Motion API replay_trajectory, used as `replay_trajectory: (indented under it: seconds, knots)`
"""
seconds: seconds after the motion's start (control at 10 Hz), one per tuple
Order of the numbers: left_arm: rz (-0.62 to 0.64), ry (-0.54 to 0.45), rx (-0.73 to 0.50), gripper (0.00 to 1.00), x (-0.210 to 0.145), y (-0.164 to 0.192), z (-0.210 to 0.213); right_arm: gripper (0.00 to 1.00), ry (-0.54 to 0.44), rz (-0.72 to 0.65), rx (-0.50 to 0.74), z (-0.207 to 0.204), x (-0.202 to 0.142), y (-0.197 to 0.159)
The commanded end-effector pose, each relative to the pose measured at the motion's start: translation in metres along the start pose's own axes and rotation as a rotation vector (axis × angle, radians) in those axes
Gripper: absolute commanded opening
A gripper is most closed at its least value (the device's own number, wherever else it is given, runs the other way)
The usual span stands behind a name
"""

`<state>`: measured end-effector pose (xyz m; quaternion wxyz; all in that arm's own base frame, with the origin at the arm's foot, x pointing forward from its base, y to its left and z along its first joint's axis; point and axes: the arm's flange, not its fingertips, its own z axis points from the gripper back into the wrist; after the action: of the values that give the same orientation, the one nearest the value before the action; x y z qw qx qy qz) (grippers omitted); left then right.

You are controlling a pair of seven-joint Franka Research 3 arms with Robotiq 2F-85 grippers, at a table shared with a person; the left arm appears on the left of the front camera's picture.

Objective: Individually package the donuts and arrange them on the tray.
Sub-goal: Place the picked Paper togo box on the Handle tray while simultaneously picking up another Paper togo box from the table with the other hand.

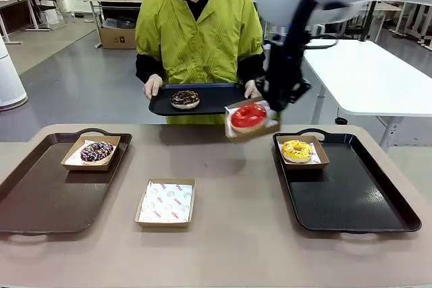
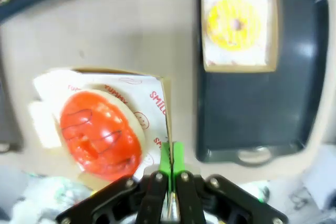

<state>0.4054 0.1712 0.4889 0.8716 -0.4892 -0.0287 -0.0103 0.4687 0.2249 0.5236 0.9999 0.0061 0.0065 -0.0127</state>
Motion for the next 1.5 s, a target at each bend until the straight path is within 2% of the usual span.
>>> replay_trajectory:
  seconds: [0.0, 0.1, 0.2, 0.5, 0.9, 1.1, 1.2, 1.4]
  knots:
    - [-0.022, 0.072, 0.172, 0.91, 0.004, -0.036, -0.036, 0.02, 0.017, 0.079, -0.002, -0.020, -0.047, -0.051]
    - [-0.046, 0.118, 0.246, 0.91, 0.009, -0.061, -0.054, 0.02, 0.021, 0.073, -0.002, -0.027, -0.057, -0.068]
    - [-0.067, 0.120, 0.305, 0.91, 0.014, -0.085, -0.077, 0.02, 0.017, 0.047, 0.002, -0.037, -0.064, -0.086]
    - [-0.106, 0.173, 0.465, 0.91, 0.018, -0.121, -0.142, 0.02, -0.003, 0.039, 0.053, -0.063, -0.064, -0.123]
    - [-0.137, 0.213, 0.626, 0.91, 0.012, -0.135, -0.227, 0.02, 0.043, -0.033, 0.088, -0.088, -0.057, -0.148]
    - [-0.183, 0.149, 0.722, 0.91, 0.005, -0.133, -0.268, 0.02, 0.055, -0.061, 0.102, -0.097, -0.055, -0.158]
    - [-0.205, 0.127, 0.772, 0.91, -0.001, -0.132, -0.289, 0.02, 0.055, -0.048, 0.054, -0.086, -0.057, -0.148]
    - [-0.233, 0.064, 0.859, 0.91, -0.010, -0.129, -0.323, 0.02, 0.055, -0.048, 0.054, -0.086, -0.057, -0.148]
